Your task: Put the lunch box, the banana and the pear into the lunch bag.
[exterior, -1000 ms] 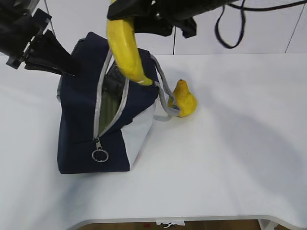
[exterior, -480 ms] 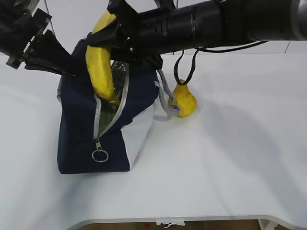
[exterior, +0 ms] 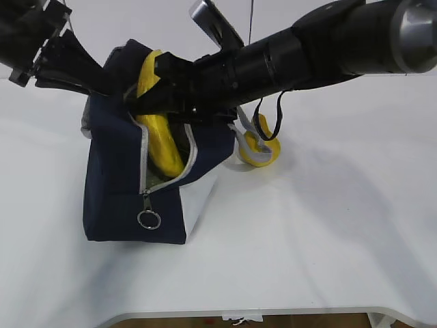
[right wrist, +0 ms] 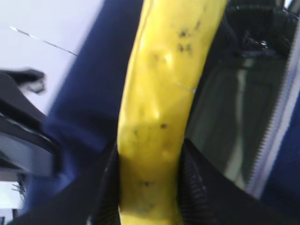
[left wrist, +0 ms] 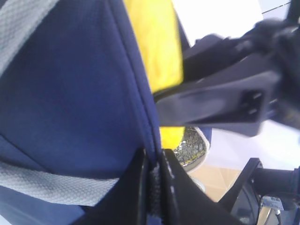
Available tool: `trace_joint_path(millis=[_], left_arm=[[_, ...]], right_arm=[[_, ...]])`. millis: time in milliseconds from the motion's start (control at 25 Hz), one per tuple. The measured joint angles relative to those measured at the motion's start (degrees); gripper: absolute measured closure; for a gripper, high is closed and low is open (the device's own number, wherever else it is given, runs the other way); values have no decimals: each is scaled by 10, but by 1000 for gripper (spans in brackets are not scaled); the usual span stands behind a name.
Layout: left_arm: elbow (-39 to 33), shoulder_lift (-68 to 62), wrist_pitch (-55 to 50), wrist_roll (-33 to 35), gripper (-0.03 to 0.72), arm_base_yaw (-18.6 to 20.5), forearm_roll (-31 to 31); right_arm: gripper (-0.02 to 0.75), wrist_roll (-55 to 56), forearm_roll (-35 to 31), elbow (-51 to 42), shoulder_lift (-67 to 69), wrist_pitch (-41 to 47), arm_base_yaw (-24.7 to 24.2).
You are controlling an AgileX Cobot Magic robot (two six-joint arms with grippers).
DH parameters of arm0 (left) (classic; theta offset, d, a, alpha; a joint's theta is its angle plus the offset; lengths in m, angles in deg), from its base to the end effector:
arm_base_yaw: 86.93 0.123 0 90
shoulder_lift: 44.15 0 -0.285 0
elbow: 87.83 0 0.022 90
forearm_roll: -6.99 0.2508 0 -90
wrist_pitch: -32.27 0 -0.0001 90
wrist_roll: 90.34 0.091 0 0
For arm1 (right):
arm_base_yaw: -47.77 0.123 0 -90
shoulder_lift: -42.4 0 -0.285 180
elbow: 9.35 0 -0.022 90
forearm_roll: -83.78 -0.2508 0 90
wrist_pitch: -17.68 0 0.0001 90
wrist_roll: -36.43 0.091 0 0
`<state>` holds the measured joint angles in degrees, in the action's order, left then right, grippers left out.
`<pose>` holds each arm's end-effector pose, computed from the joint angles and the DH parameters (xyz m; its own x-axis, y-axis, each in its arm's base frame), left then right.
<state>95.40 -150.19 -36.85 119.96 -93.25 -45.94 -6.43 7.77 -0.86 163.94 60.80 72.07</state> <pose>0.3388 -0.1058 0.3056 -0.9050 0.1592 -0.3946 0.4020 0.6235 -0.6706 0.3795 0.2376 0.2481 -0.8479 0.0064 -0.5302 -0.4501 0.5198 0.7261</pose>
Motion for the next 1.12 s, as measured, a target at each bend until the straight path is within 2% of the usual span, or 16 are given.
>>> trace_joint_path(millis=[320, 640, 760, 960, 1120], left_arm=[[18, 0, -1, 0, 673, 0, -7], [18, 1, -1, 0, 673, 0, -10], [18, 2, -1, 0, 673, 0, -6], [18, 3, -2, 0, 673, 0, 39], [21, 7, -4, 0, 673, 0, 89]], right_arm=[[435, 0, 15, 4, 15, 15, 0], [282, 0, 20, 3, 17, 15, 0], [266, 4, 23, 3, 17, 38, -9], [262, 21, 33, 3, 17, 86, -46], [262, 39, 71, 3, -1, 94, -77]])
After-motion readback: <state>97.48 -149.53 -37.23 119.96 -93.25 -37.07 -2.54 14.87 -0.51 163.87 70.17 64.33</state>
